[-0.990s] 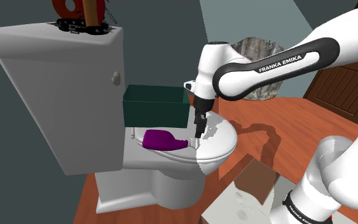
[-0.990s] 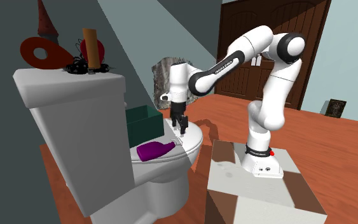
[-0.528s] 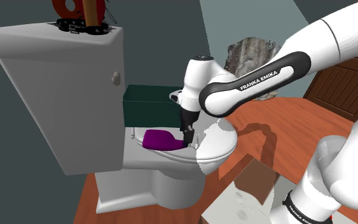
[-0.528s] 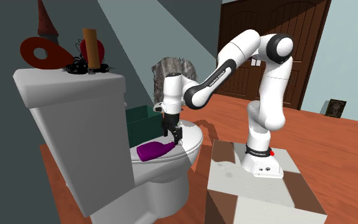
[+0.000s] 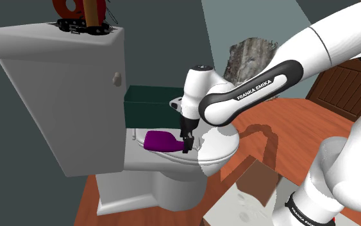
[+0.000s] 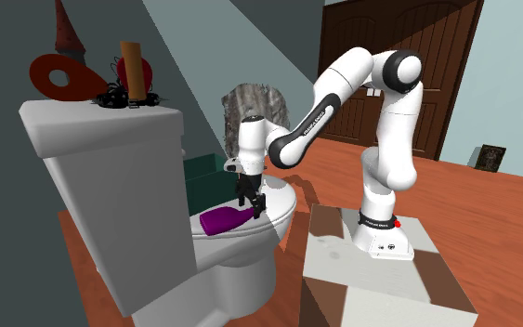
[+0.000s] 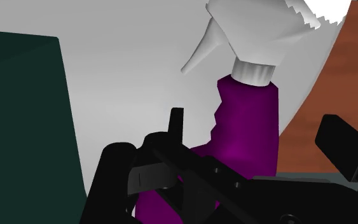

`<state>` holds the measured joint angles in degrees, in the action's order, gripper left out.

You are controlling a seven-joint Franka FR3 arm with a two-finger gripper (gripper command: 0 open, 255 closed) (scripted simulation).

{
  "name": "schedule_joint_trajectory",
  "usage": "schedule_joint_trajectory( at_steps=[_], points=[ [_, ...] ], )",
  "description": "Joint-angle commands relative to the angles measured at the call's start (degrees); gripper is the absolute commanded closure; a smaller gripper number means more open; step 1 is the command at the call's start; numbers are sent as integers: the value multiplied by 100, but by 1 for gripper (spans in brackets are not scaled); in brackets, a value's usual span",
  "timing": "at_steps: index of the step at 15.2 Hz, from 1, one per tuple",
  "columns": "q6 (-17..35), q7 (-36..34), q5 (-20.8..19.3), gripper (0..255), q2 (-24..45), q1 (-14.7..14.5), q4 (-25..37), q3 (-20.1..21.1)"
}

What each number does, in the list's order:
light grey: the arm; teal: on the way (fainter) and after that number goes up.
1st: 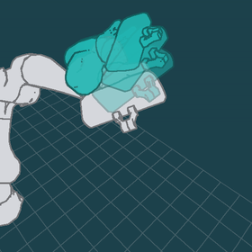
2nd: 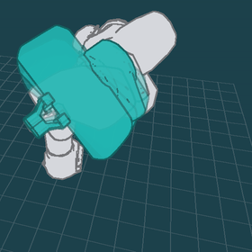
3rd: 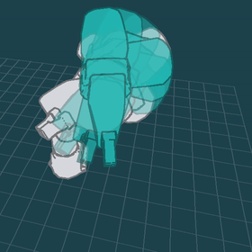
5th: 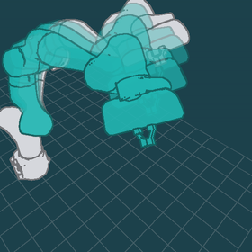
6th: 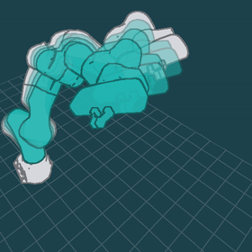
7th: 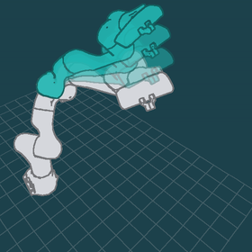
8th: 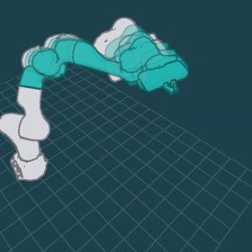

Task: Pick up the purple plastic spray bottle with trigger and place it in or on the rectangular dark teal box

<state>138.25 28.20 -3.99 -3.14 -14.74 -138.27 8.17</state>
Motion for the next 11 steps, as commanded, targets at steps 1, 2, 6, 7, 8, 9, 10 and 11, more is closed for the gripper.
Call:
schedule_joint_trajectory(
  at_steps=[1,2,6,7,8,9,10,11],
  points=[
    [11,-4,-3,0,7,-1,-3,1],
    [11,-4,-3,0,7,-1,-3,1],
    [10,-3,-2,255,7,0,-2,1],
    [10,-3,-2,255,7,0,-2,1],
    [10,-3,-2,255,6,-1,-2,1],
    [10,-3,-2,255,6,-1,-2,1],
    [10,-3,-2,255,6,-1,-2,1],
    [9,-3,-2,255,6,0,-2,1]
  ],
)
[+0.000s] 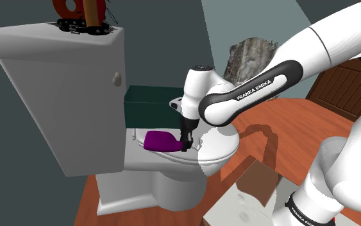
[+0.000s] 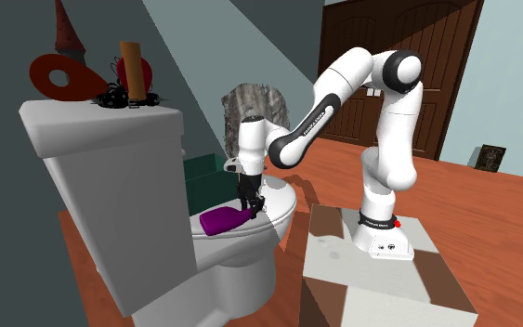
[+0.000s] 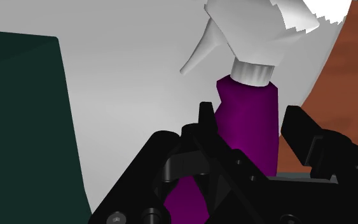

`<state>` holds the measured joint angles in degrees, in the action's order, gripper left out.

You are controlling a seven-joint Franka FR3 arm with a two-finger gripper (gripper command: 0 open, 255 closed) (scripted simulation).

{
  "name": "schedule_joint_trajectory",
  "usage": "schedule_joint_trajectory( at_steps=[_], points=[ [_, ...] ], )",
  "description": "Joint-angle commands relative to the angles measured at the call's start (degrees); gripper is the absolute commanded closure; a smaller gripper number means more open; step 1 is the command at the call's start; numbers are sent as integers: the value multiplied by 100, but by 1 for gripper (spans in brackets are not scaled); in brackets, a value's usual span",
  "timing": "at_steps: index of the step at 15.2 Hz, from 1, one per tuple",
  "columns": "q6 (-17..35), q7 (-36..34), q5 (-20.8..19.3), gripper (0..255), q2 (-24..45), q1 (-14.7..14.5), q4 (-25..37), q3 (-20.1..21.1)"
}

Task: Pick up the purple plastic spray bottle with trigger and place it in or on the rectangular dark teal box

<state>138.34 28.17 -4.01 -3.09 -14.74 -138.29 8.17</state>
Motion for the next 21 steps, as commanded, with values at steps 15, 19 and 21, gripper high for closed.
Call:
schedule_joint_trajectory(
  at_steps=[15,19,21],
  points=[
    [-962,150,159,255,-563,-21,408,-18],
    [-1281,186,192,255,-708,-25,584,-26],
    [-1439,202,206,255,-773,-27,679,-31]
  ],
)
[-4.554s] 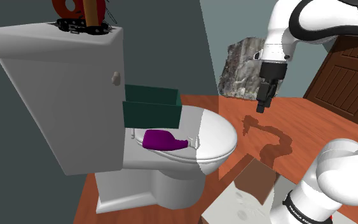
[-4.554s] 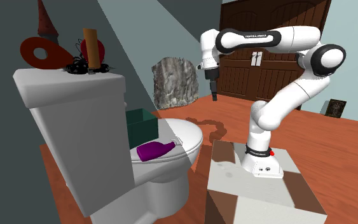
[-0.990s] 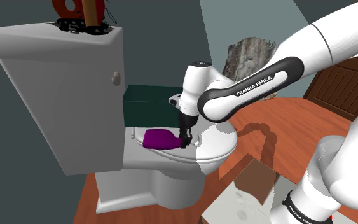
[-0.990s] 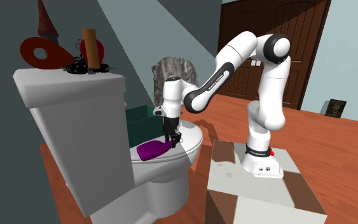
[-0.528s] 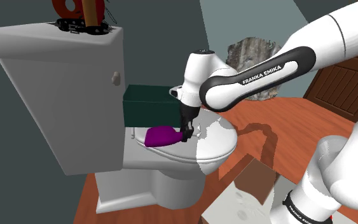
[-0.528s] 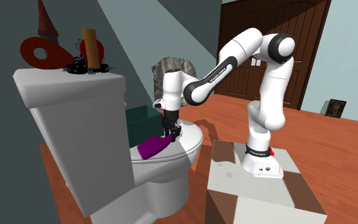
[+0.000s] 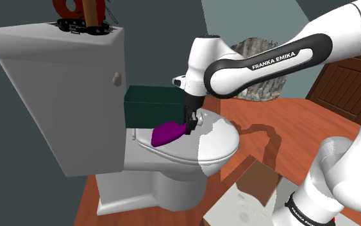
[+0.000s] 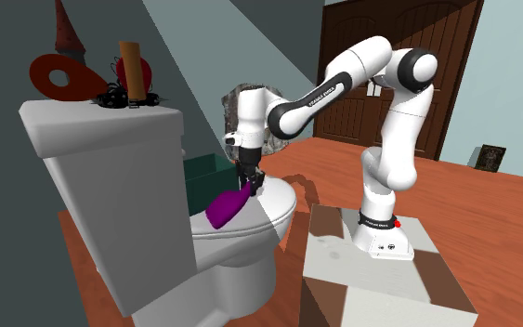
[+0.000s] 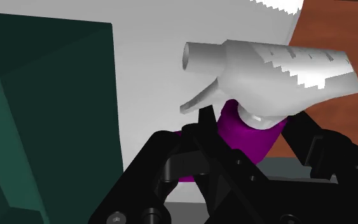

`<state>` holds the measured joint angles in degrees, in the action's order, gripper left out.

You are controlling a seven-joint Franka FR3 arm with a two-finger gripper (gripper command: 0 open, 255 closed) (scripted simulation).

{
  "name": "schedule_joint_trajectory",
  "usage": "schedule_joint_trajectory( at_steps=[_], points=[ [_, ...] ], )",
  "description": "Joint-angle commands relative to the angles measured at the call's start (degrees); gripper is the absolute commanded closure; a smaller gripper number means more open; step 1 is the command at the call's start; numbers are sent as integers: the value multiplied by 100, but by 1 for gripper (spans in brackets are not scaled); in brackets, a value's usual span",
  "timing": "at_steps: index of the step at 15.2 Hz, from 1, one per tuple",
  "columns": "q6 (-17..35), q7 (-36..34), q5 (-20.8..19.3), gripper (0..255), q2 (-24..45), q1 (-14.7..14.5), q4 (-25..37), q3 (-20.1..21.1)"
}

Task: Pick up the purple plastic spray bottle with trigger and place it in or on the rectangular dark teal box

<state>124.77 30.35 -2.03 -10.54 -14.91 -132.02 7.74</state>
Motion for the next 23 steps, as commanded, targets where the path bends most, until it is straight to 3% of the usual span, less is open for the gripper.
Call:
schedule_joint_trajectory(
  at_steps=[1,23],
  points=[
    [-161,-8,14,255,-58,-11,102,9],
    [-1872,106,77,255,-393,-11,1482,-29]
  ],
)
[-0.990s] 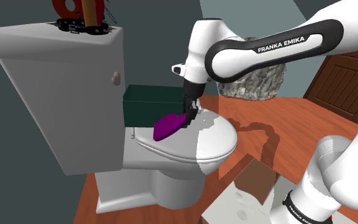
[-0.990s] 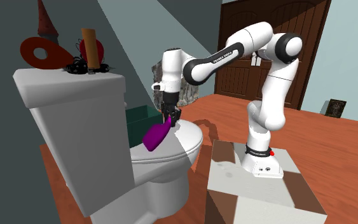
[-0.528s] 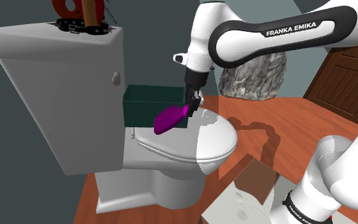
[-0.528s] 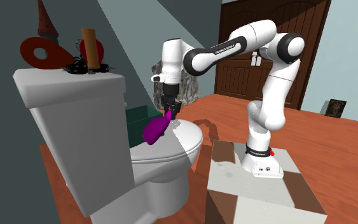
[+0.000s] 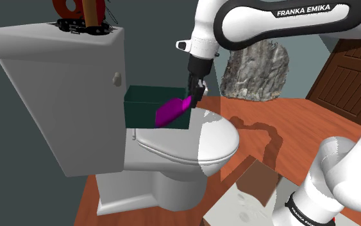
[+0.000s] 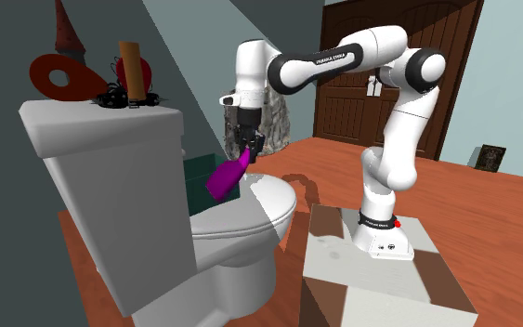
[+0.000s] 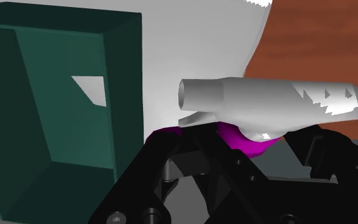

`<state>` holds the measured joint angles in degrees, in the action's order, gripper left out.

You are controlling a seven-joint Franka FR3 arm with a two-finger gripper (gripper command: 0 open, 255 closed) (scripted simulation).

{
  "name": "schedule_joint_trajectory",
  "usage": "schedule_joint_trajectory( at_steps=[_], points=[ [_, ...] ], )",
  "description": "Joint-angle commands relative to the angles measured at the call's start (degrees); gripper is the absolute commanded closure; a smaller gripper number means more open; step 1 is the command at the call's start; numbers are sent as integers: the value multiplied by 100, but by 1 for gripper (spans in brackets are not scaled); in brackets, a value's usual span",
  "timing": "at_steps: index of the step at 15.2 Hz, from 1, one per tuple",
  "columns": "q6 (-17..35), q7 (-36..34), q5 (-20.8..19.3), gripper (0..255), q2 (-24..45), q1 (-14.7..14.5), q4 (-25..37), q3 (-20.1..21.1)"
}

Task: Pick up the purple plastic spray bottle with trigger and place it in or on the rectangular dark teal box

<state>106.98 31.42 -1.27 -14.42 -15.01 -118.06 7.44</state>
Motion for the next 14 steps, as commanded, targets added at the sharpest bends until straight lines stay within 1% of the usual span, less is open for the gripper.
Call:
schedule_joint_trajectory(
  at_steps=[1,8,11,14],
  points=[
    [-119,1,2,255,-7,-1,110,1],
    [-306,373,-163,255,1419,210,1732,-209],
    [-491,525,-206,255,2081,284,2583,-280],
    [-761,673,-238,255,2802,349,3580,-343]
  ],
)
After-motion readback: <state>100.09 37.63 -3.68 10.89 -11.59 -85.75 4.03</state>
